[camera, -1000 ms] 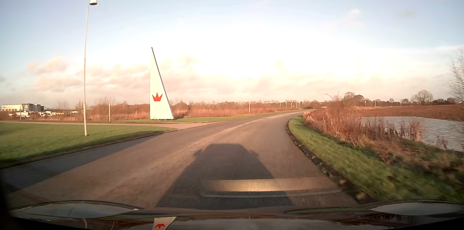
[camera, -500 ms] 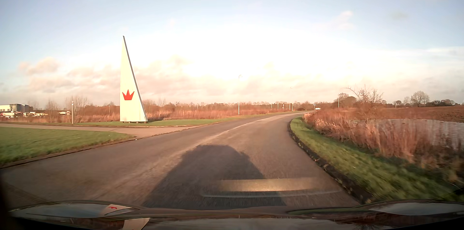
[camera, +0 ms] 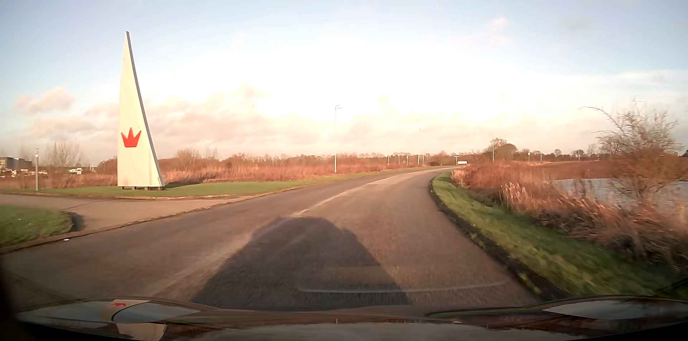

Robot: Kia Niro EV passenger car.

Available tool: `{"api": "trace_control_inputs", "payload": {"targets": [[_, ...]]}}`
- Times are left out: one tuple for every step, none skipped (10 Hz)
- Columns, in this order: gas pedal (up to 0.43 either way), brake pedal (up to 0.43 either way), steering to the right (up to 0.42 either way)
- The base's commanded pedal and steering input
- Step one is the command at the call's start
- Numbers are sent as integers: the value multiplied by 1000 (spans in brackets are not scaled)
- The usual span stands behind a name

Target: Follow the waypoints while adhering to traffic rules and regulations

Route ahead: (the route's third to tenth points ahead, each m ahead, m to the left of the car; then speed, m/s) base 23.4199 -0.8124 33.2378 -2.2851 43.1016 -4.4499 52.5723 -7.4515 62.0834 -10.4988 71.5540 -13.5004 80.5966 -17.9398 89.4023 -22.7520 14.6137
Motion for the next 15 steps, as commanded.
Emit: {"api": "trace_control_inputs", "payload": {"targets": [[130,0,28],[130,0,28],[130,0,28],[130,0,28],[138,0,28],[138,0,28],[138,0,28],[138,0,28],[138,0,28],[138,0,28],[150,0,28],[150,0,28],[157,0,28],[157,0,28],[157,0,28]]}}
